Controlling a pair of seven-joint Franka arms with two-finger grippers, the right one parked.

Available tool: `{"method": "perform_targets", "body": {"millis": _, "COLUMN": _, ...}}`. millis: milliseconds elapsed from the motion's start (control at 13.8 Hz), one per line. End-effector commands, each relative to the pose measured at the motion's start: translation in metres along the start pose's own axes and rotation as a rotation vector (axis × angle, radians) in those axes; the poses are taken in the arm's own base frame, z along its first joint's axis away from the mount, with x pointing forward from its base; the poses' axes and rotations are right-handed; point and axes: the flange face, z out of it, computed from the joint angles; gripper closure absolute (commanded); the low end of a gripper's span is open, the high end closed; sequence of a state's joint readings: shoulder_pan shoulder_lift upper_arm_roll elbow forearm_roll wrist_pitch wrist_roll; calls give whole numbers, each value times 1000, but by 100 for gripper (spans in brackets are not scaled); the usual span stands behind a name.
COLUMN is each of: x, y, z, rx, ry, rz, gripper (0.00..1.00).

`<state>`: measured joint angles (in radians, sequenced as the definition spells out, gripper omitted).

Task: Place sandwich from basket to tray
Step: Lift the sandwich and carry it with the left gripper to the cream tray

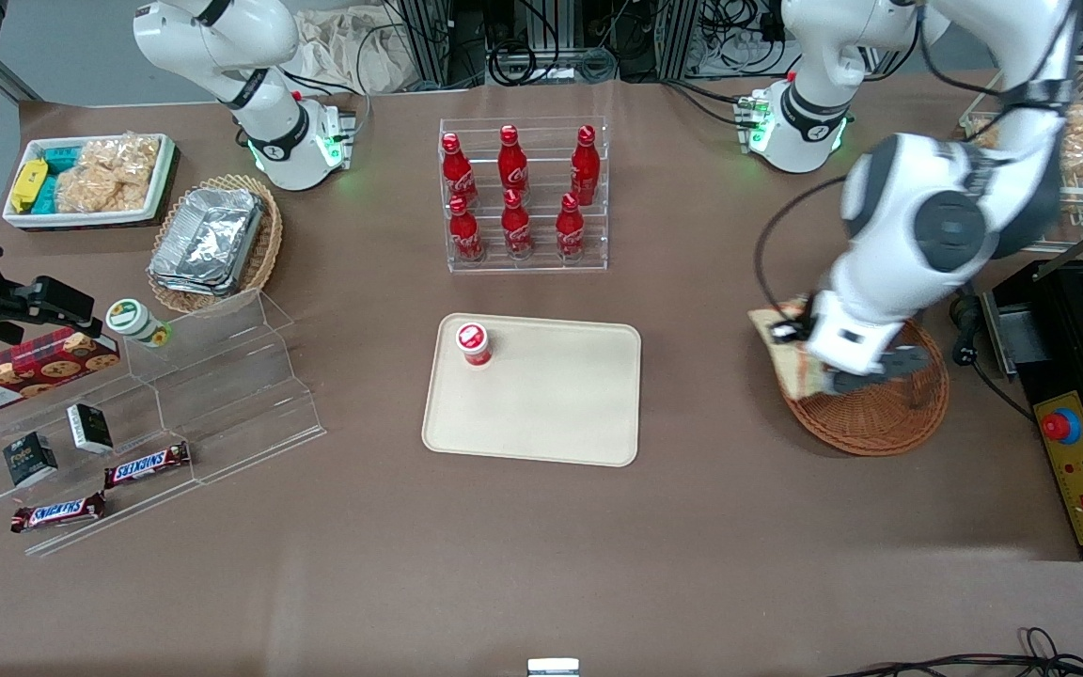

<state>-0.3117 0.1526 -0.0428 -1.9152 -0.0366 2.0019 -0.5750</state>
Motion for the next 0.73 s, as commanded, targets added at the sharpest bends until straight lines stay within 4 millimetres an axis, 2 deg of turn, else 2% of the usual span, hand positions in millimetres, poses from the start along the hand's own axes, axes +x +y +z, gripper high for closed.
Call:
{"method": "perform_targets", "body": {"millis": 0, "x": -11, "y": 59, "z": 34, "rx": -8, "ry": 9, "rz": 29, "gripper": 73}}
{"method": "perform_targets", "body": {"millis": 218, "x": -29, "y": 115, "z": 78, "rx": -12, "ry": 32, "rz": 43, "gripper": 73}}
{"method": "perform_targets", "body": {"millis": 364, "x": -35, "y": 153, "z": 102, "rx": -3, "ry": 27, "rz": 49, "gripper": 72}}
{"method": "perform_targets", "body": {"millis": 582, "x": -29, "y": 184, "z": 125, "rx": -3, "ry": 26, "rz": 65, "gripper": 72}}
{"method": "perform_targets", "body": {"millis": 655, "x": -34, "y": 193, "z": 134, "rx": 2, "ry": 21, "rz": 79, "gripper": 72}}
